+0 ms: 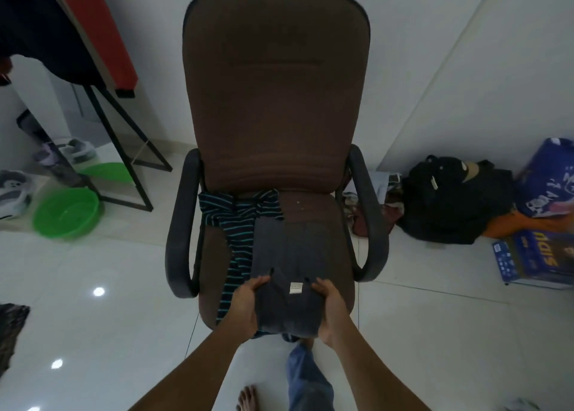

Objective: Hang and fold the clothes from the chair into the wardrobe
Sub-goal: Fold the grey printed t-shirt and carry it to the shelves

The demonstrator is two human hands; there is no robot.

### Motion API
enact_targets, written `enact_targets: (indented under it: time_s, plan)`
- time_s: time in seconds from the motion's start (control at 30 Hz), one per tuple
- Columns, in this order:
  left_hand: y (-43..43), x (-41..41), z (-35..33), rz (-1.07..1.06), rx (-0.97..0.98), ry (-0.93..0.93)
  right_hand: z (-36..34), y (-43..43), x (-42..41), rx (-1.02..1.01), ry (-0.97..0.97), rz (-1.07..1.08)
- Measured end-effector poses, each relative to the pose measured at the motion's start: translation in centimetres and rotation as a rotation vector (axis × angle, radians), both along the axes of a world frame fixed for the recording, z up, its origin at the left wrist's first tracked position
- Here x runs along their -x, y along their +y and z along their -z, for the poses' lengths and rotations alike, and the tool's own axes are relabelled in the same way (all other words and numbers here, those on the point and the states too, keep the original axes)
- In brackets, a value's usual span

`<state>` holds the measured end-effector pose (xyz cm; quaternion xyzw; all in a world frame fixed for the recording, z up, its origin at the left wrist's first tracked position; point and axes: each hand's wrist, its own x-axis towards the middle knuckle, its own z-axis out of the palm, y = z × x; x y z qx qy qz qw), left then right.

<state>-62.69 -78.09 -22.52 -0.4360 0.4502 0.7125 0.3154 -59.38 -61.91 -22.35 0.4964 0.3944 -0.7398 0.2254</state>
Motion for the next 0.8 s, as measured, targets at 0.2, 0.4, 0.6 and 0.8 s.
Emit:
enact_targets:
  time_s: [0.2,0.4,0.6,0.8]
  plan:
    - [0.2,5.1,5.3,0.173,0.296,0.193,5.0,3.5,5.6,-0.407,0.14,-0.219]
    - [0.3,13.1,11.8,0.642,0.52,0.431,12.3,7.1,13.4,-0.572,0.21,-0.488]
    - [0.7,18.5,18.6,0.938,0.704,0.562,19.8,9.5,19.2,-0.766,0.273,-0.745]
    - [1.4,21.2,22.1,0.89,0.875,0.684,23.8,9.9,22.6,-0.873,0.375,-0.71]
